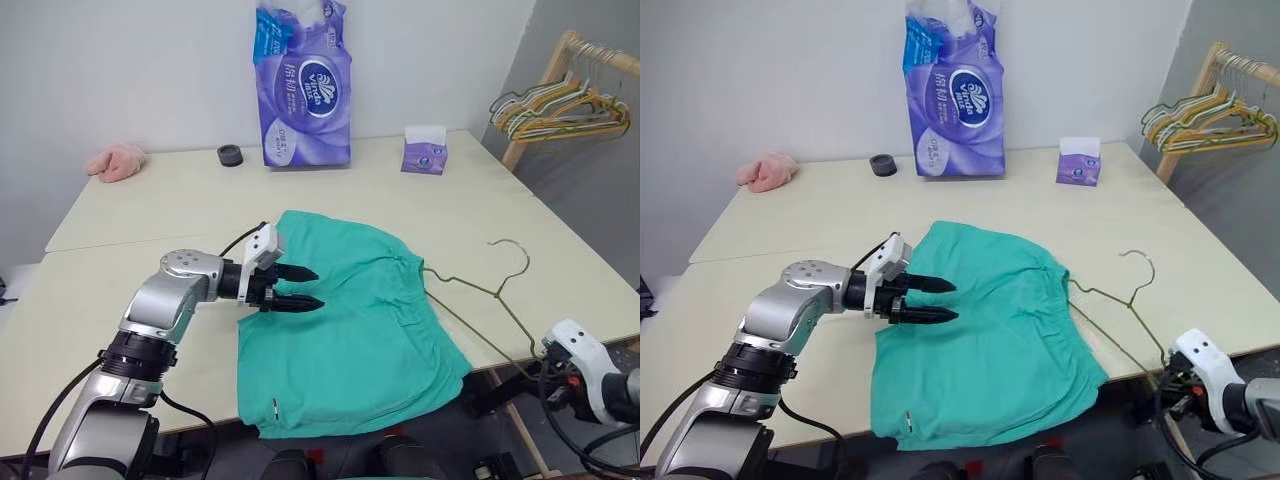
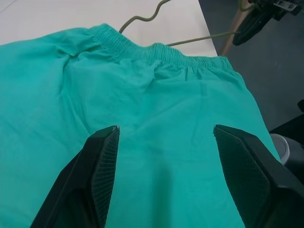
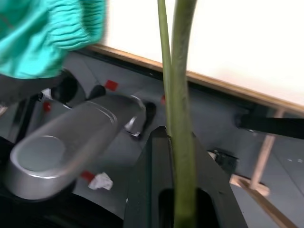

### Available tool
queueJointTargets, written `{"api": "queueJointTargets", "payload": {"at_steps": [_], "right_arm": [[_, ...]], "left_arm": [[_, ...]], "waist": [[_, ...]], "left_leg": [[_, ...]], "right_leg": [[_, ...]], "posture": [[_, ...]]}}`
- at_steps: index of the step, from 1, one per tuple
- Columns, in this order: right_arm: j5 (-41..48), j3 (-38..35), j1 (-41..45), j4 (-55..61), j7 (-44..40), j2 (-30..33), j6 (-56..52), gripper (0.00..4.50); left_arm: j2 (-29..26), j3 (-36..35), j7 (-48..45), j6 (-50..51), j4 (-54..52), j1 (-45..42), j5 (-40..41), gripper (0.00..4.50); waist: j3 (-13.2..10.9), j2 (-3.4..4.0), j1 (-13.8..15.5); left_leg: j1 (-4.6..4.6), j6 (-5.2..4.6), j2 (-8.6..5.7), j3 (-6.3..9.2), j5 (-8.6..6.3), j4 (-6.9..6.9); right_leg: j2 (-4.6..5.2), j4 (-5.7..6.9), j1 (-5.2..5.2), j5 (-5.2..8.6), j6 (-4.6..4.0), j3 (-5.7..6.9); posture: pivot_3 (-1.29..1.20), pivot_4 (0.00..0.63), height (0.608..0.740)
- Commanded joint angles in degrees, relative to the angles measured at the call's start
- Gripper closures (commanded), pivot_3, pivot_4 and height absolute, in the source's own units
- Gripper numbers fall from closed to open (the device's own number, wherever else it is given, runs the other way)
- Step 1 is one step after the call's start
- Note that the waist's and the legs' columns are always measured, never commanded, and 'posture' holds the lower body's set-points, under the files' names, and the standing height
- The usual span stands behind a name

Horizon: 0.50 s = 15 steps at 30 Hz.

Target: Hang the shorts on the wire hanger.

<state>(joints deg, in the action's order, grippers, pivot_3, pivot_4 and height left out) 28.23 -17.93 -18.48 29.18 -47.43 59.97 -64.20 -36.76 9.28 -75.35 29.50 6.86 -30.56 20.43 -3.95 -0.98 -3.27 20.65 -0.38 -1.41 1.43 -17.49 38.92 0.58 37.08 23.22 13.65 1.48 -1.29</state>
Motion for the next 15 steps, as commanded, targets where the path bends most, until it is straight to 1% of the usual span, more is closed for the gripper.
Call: {"api": "queueJointTargets", "payload": {"at_steps": [1, 3, 7, 10, 15], "right_arm": [[-0.6, 2.2, 2.6, -2.5, -3.4, 3.6, 3.2, 4.5], [-0.2, 4.1, 4.6, -3.9, -5.3, 5.0, 4.3, 4.5], [1.4, 7.7, 10.1, -6.0, -7.7, 5.8, 4.0, 4.5], [1.0, 13.8, 16.9, -9.8, -8.8, 4.1, 3.6, 4.5], [-0.7, 20.2, 24.0, -15.7, -8.7, 2.1, 3.5, 4.5]], "left_arm": [[0.1, -0.3, 0.5, -1.1, -0.5, -0.6, -0.1, 1.16], [0.2, -0.5, 0.7, -1.2, -0.5, -0.5, -0.2, 1.16], [0.1, -0.7, 1.1, -1.3, -0.7, -0.2, -0.1, 1.16], [-0.1, -1.1, 1.5, -1.3, -1.0, 0.1, -0.1, 1.16], [-0.2, -1.7, 2.4, -1.4, -1.3, 0.4, 0.1, 1.16]], "waist": [[0.0, -0.02, 0.0], [0.0, -0.02, 0.0], [0.0, -0.03, 0.0], [0.0, -0.04, 0.0], [-0.1, -0.01, 0.1]], "left_leg": [[0.0, 0.0, 0.0, 0.0, 0.0, 0.0], [0.0, 0.0, 0.01, -0.02, 0.0, 0.0], [0.0, 0.0, 0.01, 0.0, 0.0, 0.0], [0.01, -0.01, 0.02, -0.01, 0.0, 0.01], [0.03, -0.01, 0.03, 0.03, -0.01, 0.0]], "right_leg": [[-0.06, 0.0, 0.0, 0.0, 0.0, 0.0], [-0.1, -0.01, 0.0, 0.0, 0.01, -0.03], [-0.1, 0.0, 0.0, 0.0, 0.01, -0.03], [-0.06, 0.0, 0.0, -0.01, 0.0, -0.04], [0.08, 0.0, 0.03, -0.02, -0.01, -0.02]], "posture": [[-0.16, 0.061, 0.74], [-0.14, 0.058, 0.74], [-0.14, 0.057, 0.74], [-0.13, 0.058, 0.74], [-0.11, 0.06, 0.74]]}}
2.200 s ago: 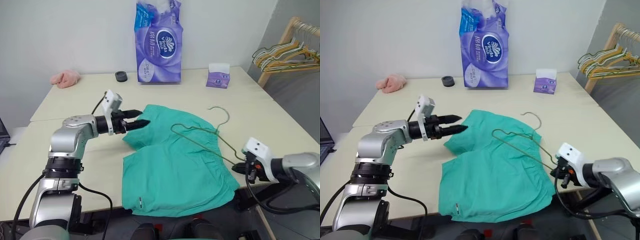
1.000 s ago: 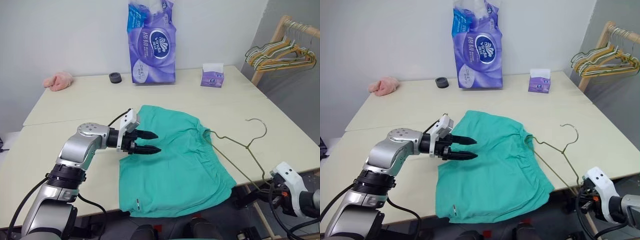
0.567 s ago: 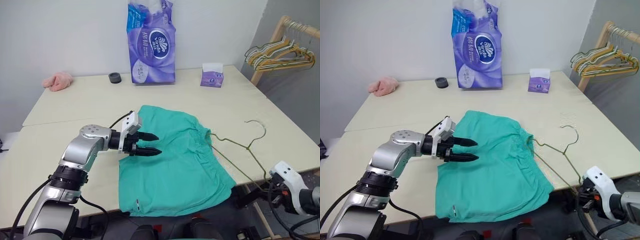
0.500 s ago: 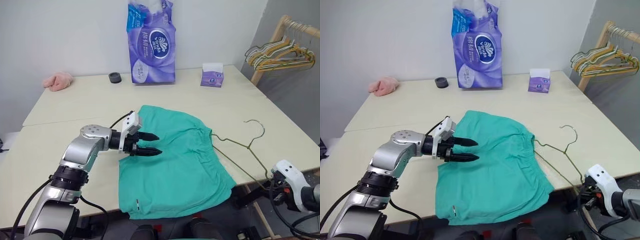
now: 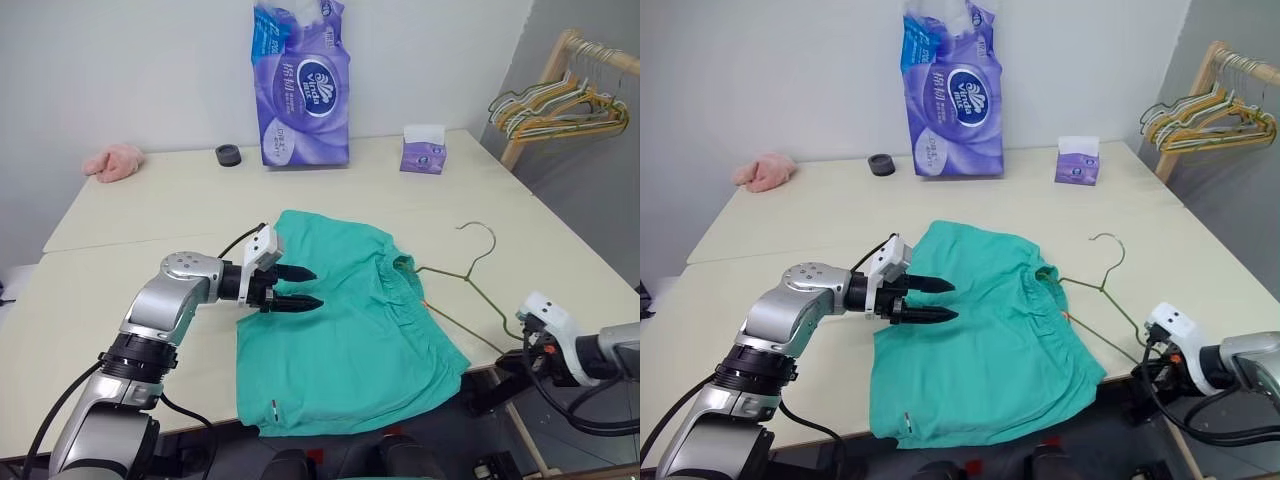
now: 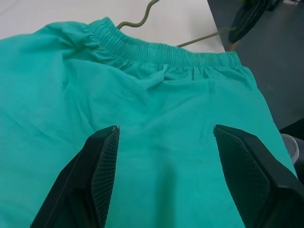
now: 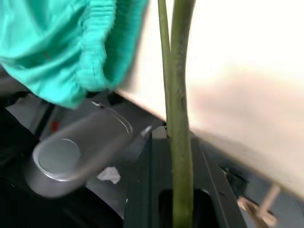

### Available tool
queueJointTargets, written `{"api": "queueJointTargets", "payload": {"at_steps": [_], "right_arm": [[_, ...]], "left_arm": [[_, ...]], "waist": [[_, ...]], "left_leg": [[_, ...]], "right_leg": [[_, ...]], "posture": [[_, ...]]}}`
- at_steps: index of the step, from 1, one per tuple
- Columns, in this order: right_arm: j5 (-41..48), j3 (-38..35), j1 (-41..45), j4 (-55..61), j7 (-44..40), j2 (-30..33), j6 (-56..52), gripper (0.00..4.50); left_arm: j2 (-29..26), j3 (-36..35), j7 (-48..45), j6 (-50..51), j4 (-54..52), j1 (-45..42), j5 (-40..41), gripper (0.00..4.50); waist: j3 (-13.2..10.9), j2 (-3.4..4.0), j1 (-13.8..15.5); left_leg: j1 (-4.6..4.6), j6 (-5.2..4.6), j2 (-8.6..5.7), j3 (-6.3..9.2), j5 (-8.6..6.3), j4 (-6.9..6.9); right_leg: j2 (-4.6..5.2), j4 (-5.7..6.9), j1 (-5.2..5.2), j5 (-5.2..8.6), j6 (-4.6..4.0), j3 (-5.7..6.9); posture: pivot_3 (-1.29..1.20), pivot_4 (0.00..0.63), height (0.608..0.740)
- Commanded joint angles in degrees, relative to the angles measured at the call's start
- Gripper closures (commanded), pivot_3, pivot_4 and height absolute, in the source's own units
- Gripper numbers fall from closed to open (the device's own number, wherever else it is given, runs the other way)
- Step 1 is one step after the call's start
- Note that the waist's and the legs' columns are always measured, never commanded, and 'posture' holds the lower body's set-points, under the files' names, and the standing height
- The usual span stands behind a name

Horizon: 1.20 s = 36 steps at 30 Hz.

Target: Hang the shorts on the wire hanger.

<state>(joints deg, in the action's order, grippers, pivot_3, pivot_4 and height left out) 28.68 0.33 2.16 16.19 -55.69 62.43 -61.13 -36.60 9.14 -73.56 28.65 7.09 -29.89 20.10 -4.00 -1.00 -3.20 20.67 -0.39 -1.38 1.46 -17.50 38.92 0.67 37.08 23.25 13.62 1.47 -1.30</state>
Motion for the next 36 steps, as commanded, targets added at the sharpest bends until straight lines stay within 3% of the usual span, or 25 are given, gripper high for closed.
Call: {"api": "queueJointTargets", "payload": {"at_steps": [1, 13, 21, 26, 28, 33, 36], "right_arm": [[-1.6, 2.7, 4.3, -3.9, -0.4, -0.6, 0.7, 4.5], [-1.2, 5.2, 17.6, -12.1, 2.3, -9.2, -3.4, 4.5], [-2.5, 3.1, 21.6, -11.0, 6.3, -11.9, -0.2, 4.5], [-2.1, 2.7, 21.0, -2.9, 8.6, -13.3, 0.3, 4.5], [-2.4, 4.0, 20.6, 0.4, 9.1, -13.6, 0.6, 4.5], [-7.1, 10.2, 19.9, 6.8, 8.1, -10.9, 5.8, 4.5], [-8.7, 13.0, 20.5, 9.3, 6.7, -9.6, 7.8, 4.5]], "left_arm": [[-0.4, -1.7, 0.9, -0.6, -1.5, -0.2, 0.5, 1.16], [-0.4, -2.9, 3.1, -1.1, -2.1, 0.2, 0.9, 1.16], [3.4, -6.7, 10.6, -3.0, 1.6, -2.5, 0.7, 1.16], [5.2, -10.6, 13.6, -6.3, 7.5, -7.8, 1.1, 0.06], [5.4, -12.1, 13.7, -7.5, 10.4, -11.3, 1.6, 0.01], [3.9, -11.1, 7.5, -9.8, 14.2, -16.9, 1.2, 0.01], [1.3, -7.7, -1.6, -9.5, 12.8, -19.0, 0.8, 0.01]], "waist": [[0.0, 0.02, 0.1], [0.0, 0.07, 0.5], [0.0, 0.07, 1.4], [0.0, 0.07, 1.4], [0.0, 0.07, 1.4], [0.0, 0.07, 1.3], [0.0, 0.07, 1.0]], "left_leg": [[0.0, 0.0, -0.01, 0.0, 0.0, 0.0], [0.01, 0.0, -0.04, 0.02, 0.0, 0.0], [0.02, 0.0, -0.05, 0.03, 0.0, 0.02], [0.08, 0.01, -0.05, 0.09, 0.0, 0.04], [0.08, 0.01, -0.05, 0.08, 0.0, 0.03], [0.09, 0.01, -0.06, 0.09, 0.0, 0.02], [0.09, 0.01, -0.07, 0.06, 0.0, 0.02]], "right_leg": [[0.02, 0.0, 0.0, -0.01, -0.01, 0.0], [0.11, 0.03, 0.02, -0.17, -0.26, 0.05], [0.15, 0.05, 0.02, -0.18, -0.27, 0.07], [0.15, 0.09, 0.07, -0.19, -0.27, 0.13], [0.15, 0.08, 0.07, -0.2, -0.27, 0.13], [0.16, 0.06, 0.08, -0.2, -0.25, 0.17], [0.16, 0.06, 0.08, -0.2, -0.25, 0.16]], "posture": [[-0.11, 0.06, 0.74], [-0.08, 0.056, 0.74], [-0.08, 0.05, 0.74], [-0.09, 0.047, 0.74], [-0.1, 0.049, 0.74], [-0.11, 0.043, 0.74], [-0.11, 0.042, 0.74]]}}
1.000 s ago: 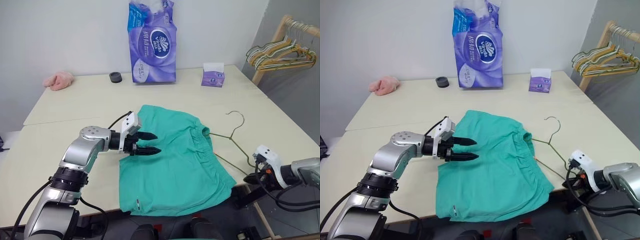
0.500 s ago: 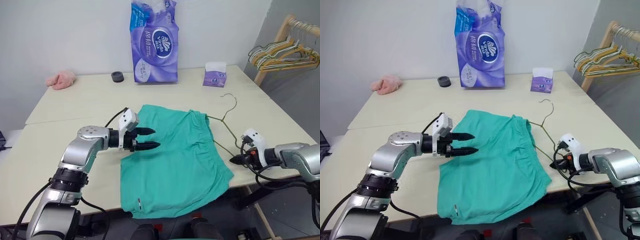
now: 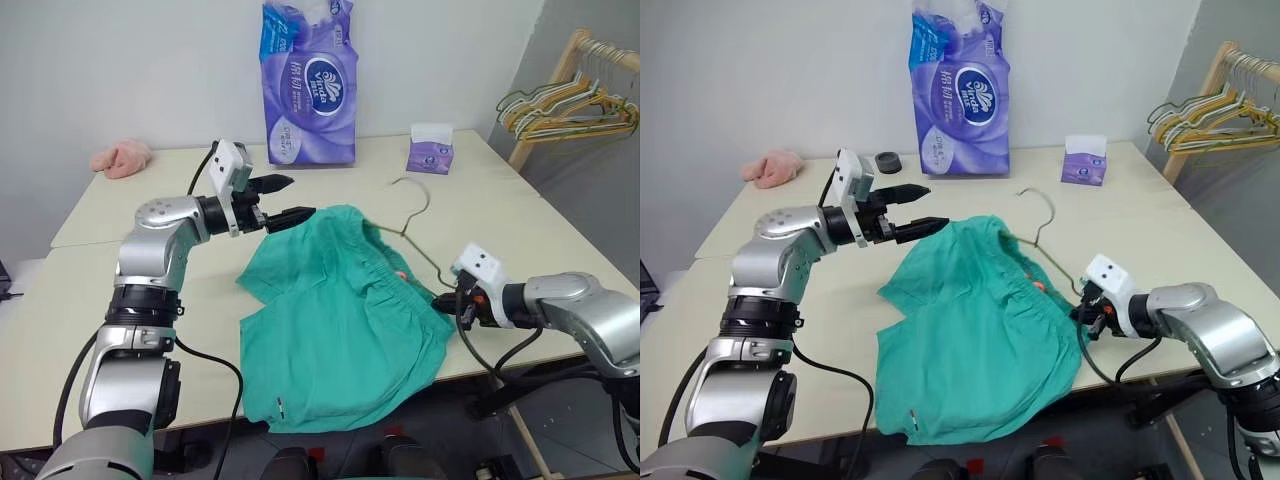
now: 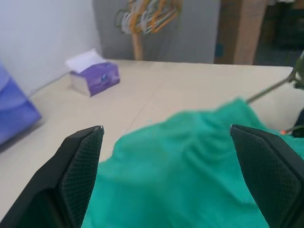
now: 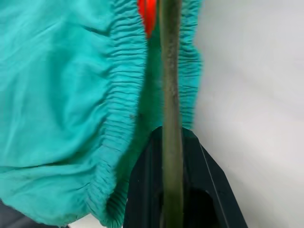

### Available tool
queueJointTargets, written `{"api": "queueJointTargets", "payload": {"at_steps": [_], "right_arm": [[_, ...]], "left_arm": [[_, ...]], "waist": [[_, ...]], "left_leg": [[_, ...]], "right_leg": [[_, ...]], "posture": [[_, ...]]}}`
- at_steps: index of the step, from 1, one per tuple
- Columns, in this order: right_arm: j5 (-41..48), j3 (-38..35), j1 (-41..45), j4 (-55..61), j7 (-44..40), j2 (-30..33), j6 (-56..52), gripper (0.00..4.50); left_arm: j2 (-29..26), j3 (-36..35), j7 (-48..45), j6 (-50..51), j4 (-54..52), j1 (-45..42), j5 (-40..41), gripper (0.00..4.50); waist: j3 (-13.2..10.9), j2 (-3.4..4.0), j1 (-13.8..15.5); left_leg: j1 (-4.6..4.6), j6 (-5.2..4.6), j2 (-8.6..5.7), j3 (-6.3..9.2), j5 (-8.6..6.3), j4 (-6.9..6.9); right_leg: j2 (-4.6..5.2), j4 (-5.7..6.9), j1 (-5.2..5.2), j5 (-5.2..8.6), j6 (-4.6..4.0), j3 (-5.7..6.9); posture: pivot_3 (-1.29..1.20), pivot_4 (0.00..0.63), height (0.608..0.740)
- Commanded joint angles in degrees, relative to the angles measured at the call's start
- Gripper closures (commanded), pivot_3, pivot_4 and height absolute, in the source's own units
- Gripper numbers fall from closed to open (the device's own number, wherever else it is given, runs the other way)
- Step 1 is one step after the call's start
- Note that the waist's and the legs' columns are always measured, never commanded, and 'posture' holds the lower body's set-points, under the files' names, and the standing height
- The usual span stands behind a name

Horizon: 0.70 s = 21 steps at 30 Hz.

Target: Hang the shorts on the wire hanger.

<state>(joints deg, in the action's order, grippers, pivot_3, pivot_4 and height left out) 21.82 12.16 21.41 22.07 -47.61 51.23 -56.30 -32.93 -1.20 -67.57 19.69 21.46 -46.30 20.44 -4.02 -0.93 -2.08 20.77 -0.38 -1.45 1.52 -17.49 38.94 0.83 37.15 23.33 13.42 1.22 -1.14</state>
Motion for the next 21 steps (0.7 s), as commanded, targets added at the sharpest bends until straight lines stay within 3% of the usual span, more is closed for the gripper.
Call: {"api": "queueJointTargets", "payload": {"at_steps": [1, 7, 21], "right_arm": [[-2.4, 2.0, 1.4, 4.1, -1.7, 2.1, 3.6, 4.5], [-5.8, 4.8, 1.7, 4.9, -3.1, 3.4, 7.1, 4.5], [-9.3, 6.0, 2.2, 8.2, -5.9, 4.2, 9.6, 4.5]], "left_arm": [[-3.3, 4.2, -10.7, -0.9, -2.2, -3.2, 0.0, 0.01], [-5.8, 10.1, -19.3, -5.2, -4.4, -2.8, -3.2, 0.01], [-3.8, 15.3, -21.1, -20.6, 3.1, 0.6, -11.3, 0.01]], "waist": [[0.0, 0.0, -0.2], [0.0, 0.0, -0.7], [0.0, 0.0, -1.2]], "left_leg": [[0.0, 0.0, 0.0, 0.0, 0.0, 0.0], [0.0, 0.0, 0.0, -0.01, 0.0, 0.0], [0.01, -0.01, 0.01, 0.0, 0.0, 0.0]], "right_leg": [[-0.01, -0.01, 0.0, 0.0, 0.0, 0.0], [-0.03, -0.03, 0.0, 0.01, 0.0, 0.0], [-0.04, -0.02, 0.02, 0.02, 0.0, 0.0]], "posture": [[-0.11, 0.041, 0.74], [-0.12, 0.038, 0.74], [-0.13, 0.039, 0.74]]}}
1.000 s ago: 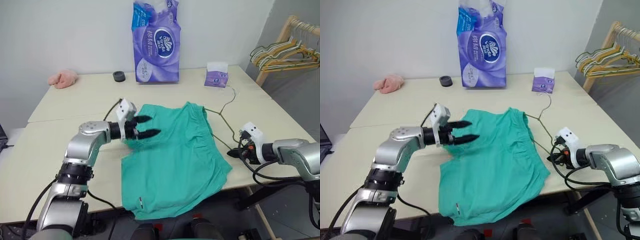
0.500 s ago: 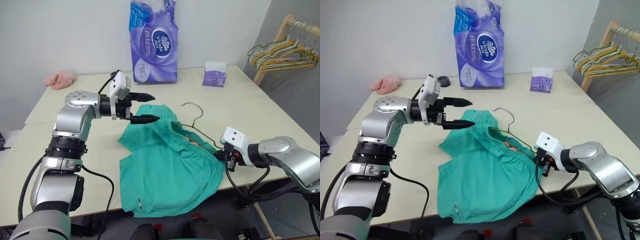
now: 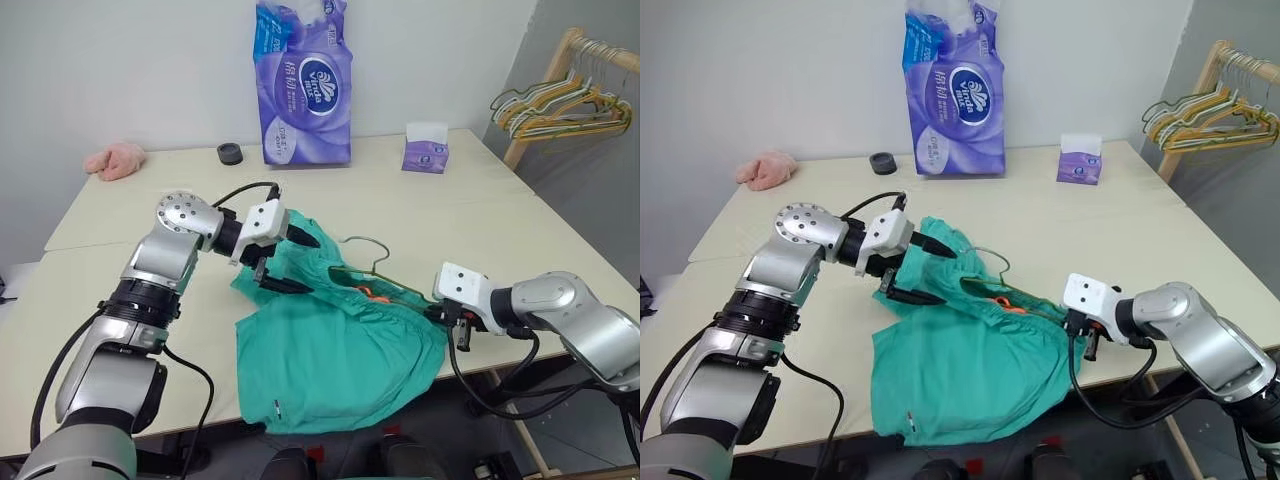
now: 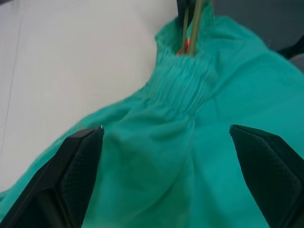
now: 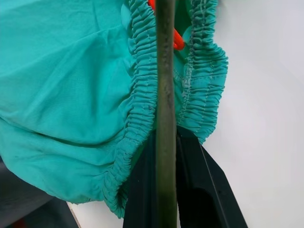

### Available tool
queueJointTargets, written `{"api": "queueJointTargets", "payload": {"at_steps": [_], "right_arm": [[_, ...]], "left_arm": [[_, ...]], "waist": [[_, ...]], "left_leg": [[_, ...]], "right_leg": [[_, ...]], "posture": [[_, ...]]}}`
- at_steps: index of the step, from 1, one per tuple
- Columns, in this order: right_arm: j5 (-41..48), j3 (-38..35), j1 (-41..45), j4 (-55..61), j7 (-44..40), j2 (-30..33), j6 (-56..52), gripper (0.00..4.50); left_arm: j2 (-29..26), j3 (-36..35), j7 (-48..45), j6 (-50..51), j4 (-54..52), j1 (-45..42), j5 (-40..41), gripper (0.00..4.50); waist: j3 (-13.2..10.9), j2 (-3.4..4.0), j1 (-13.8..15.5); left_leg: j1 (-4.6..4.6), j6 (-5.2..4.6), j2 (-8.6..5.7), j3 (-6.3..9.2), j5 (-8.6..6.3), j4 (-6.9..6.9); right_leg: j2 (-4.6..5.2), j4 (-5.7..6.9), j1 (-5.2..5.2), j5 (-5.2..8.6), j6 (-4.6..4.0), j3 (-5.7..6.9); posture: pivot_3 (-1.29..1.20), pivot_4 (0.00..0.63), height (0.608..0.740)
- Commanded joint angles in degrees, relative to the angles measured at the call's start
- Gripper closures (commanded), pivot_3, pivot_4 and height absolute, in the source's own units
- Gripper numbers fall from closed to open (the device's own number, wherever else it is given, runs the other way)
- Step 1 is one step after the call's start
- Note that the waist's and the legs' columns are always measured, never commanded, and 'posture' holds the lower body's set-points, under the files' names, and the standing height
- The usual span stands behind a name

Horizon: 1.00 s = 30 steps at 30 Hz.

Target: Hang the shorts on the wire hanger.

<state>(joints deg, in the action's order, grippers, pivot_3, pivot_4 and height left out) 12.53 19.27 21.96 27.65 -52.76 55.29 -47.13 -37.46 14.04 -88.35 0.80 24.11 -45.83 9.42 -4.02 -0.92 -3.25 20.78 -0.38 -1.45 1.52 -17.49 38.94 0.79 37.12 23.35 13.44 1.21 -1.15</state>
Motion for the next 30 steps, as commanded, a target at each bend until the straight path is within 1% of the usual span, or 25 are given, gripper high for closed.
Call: {"api": "queueJointTargets", "payload": {"at_steps": [1, 7, 9, 12, 16, 21, 22, 23, 28, 30], "right_arm": [[0.2, -1.3, 1.9, 3.0, -0.9, -0.1, 0.2, 4.5], [0.8, -1.9, 2.3, 4.4, -1.4, -0.6, -0.4, 4.5], [1.1, -1.8, 2.7, 4.9, -1.4, -1.0, -0.6, 4.5], [1.1, -1.8, 2.7, 5.3, -1.6, -1.1, -0.4, 4.5], [0.7, -1.8, 2.5, 5.9, -1.9, -0.8, 0.3, 4.5], [0.8, -2.0, 2.1, 6.3, -2.1, -0.8, 1.2, 4.5], [0.4, -2.0, 2.1, 6.5, -2.2, -0.7, 2.1, 4.5], [0.1, -1.9, 2.1, 6.6, -2.4, -0.6, 2.8, 4.5], [-2.0, -1.9, -0.2, 6.6, -4.4, 1.9, 8.0, 4.5], [-3.3, -2.3, -1.1, 5.8, -4.6, 3.1, 10.1, 3.97]], "left_arm": [[0.9, 0.3, -0.5, -2.3, 0.9, 0.6, -0.6, 0.01], [2.4, 0.8, -0.1, -5.1, 4.0, 1.3, -2.1, 0.01], [3.6, 0.7, 0.3, -5.5, 5.4, 1.1, -2.1, 0.38], [4.7, 0.4, 0.3, -5.6, 5.9, 1.3, -1.8, 1.17], [5.8, -0.1, 0.1, -4.2, 5.0, 1.4, -1.0, 2.4], [6.1, -0.3, -0.1, -3.7, 4.2, 1.9, -1.2, 4.04], [6.3, -0.3, 0.0, -3.6, 4.0, 1.9, -1.2, 4.31], [6.5, -0.3, 0.0, -3.5, 3.8, 2.0, -1.2, 4.46], [7.2, -0.3, 0.5, -4.0, 4.0, 2.4, -1.9, 4.46], [7.1, -0.3, 0.6, -4.5, 4.3, 2.4, -2.3, 4.5]], "waist": [[0.0, 0.0, 0.0], [0.0, 0.0, 0.0], [0.0, 0.0, 0.0], [0.0, -0.01, 0.0], [0.0, -0.01, 0.0], [0.0, 0.0, -0.1], [0.0, -0.01, 0.0], [0.0, -0.01, 0.0], [0.0, -0.01, 0.0], [0.0, -0.01, -0.1]], "left_leg": [[0.0, 0.0, 0.0, 0.0, 0.0, 0.0], [0.01, 0.0, 0.0, 0.01, 0.0, 0.0], [0.01, 0.0, 0.0, 0.01, 0.0, 0.01], [0.02, 0.0, 0.0, 0.01, 0.0, 0.02], [0.01, 0.0, 0.0, 0.01, 0.0, 0.01], [0.01, 0.0, 0.0, 0.01, 0.0, 0.01], [0.01, 0.0, 0.0, 0.0, 0.0, 0.02], [0.01, 0.0, 0.0, 0.0, 0.0, 0.01], [0.02, 0.0, 0.0, 0.01, 0.0, 0.02], [0.02, 0.0, 0.0, -0.01, 0.0, 0.02]], "right_leg": [[0.0, 0.0, 0.0, 0.0, 0.0, 0.0], [0.0, 0.01, 0.01, 0.0, 0.0, 0.01], [0.01, 0.01, 0.0, 0.0, 0.0, 0.01], [0.01, 0.0, 0.0, -0.01, 0.0, 0.01], [0.01, 0.02, 0.01, -0.01, 0.0, 0.01], [0.01, 0.02, 0.01, -0.01, 0.0, 0.01], [0.01, 0.02, 0.01, -0.01, 0.0, 0.0], [0.01, 0.02, 0.01, -0.01, 0.0, 0.01], [0.01, 0.01, 0.01, -0.01, 0.0, 0.01], [0.01, 0.02, 0.01, -0.01, 0.0, 0.0]], "posture": [[-0.13, 0.039, 0.74], [-0.14, 0.034, 0.74], [-0.14, 0.034, 0.74], [-0.14, 0.031, 0.74], [-0.14, 0.032, 0.74], [-0.15, 0.034, 0.74], [-0.15, 0.036, 0.74], [-0.15, 0.036, 0.74], [-0.16, 0.039, 0.74], [-0.16, 0.039, 0.74]]}}
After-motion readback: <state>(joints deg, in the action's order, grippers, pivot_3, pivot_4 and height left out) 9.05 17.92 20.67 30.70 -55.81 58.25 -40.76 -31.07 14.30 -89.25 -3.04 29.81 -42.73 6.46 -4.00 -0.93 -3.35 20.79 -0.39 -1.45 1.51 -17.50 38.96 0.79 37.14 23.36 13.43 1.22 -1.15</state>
